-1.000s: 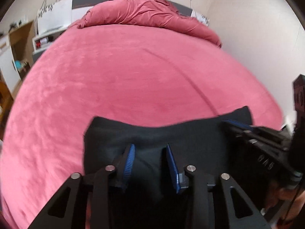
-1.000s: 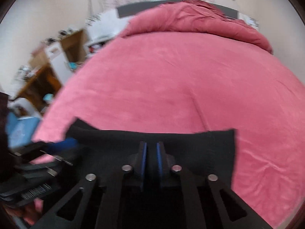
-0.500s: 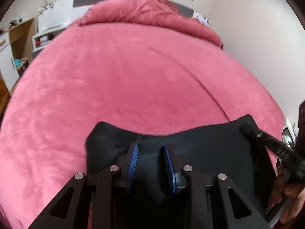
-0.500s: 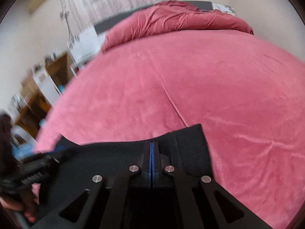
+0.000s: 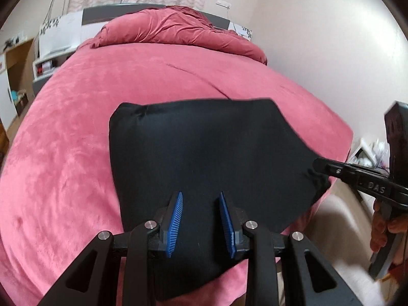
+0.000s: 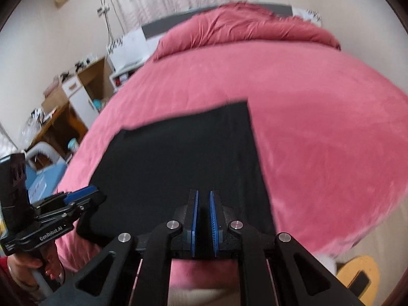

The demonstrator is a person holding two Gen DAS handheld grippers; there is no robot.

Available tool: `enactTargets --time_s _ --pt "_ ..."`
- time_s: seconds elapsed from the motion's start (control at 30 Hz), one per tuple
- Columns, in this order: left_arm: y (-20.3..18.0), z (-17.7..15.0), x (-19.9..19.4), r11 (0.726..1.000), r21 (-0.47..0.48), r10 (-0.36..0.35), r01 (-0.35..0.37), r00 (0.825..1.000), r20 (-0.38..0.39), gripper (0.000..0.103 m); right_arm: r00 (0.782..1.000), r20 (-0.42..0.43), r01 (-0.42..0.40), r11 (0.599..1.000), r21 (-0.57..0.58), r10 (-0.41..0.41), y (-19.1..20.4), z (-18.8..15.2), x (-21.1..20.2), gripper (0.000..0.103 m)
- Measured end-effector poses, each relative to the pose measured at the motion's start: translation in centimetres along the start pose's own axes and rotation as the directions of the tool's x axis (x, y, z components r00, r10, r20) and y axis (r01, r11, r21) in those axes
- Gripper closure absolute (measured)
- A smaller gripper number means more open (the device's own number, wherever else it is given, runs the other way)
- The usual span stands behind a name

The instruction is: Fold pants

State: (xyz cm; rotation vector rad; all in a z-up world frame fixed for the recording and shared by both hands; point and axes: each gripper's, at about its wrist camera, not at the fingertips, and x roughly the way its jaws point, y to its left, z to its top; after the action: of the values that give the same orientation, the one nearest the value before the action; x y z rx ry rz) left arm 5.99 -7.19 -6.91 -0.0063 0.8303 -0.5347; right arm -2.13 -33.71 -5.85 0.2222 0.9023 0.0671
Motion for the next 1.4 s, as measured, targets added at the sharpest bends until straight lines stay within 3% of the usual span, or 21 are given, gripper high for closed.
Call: enactTargets --time_s 0.13,0.23,0.4,0.47,0.53,0.63,0.67,0.7,0.9,1.03,1.4 --pt "-0.2 -0.6 -0.4 1.000 0.014 -0.009 0.009 1.000 -0.009 0.072 0.997 -0.062 0.055 0.995 0.078 -0.051 -1.7 -0.5 0.9 0.095" --pt "0.2 -1.4 -0.1 1.000 0.002 -0.019 0.019 0.999 -0.027 0.071 0.993 -0.105 0.067 0.990 0.126 -0.054 -3.1 -0.6 1.7 0.103" --pt "-1.1 -2.1 -0.4 0.995 0.093 0.038 -0.037 0.999 -0.005 0.071 0.994 -0.104 0.052 0.989 0.141 -0.038 -3.6 -0.5 2.3 0.103" --pt "-0.9 -1.8 -1.2 0.997 0.076 0.028 -0.027 1.000 -0.011 0.071 0.997 -0.081 0.031 0.984 0.178 -0.017 -3.9 -0.5 1.8 0.103" --pt "0.2 -1.0 -2.0 1.000 0.012 0.011 -0.011 1.000 -0.006 0.071 0.999 -0.037 -0.006 0.981 0.192 0.014 -3.8 -0.6 0.6 0.094" --pt "2.9 0.5 -3.3 0.992 -0.120 0.028 -0.025 0.999 0.022 0.067 1.000 0.012 -0.024 0.990 0.136 0.023 -3.0 -0.3 -0.5 0.060" --pt "3.8 1.2 -3.4 0.987 -0.155 0.046 -0.043 0.999 0.016 0.067 0.999 0.026 -0.023 0.992 0.126 0.020 -2.8 -0.1 -0.7 0.044" --pt "4.3 1.6 -3.3 0.983 -0.172 0.061 -0.060 0.998 0.004 0.066 0.999 0.041 -0.025 0.992 0.120 0.021 -2.7 0.1 -0.9 0.039" --pt "6.3 3.0 -2.2 0.960 -0.211 0.168 -0.183 0.982 -0.086 0.058 0.999 0.031 -0.029 0.994 0.105 0.026 -2.1 1.3 -0.5 0.039" --pt "6.3 2.9 -2.4 0.962 -0.205 0.164 -0.180 0.982 -0.092 0.052 1.000 0.022 -0.011 0.998 0.058 0.010 -1.0 2.1 -0.8 0.037" --pt "5.8 2.7 -1.7 0.958 -0.191 0.187 -0.216 0.970 -0.156 0.052 1.000 -0.019 -0.009 1.000 0.023 0.009 -0.3 2.4 0.1 0.032"
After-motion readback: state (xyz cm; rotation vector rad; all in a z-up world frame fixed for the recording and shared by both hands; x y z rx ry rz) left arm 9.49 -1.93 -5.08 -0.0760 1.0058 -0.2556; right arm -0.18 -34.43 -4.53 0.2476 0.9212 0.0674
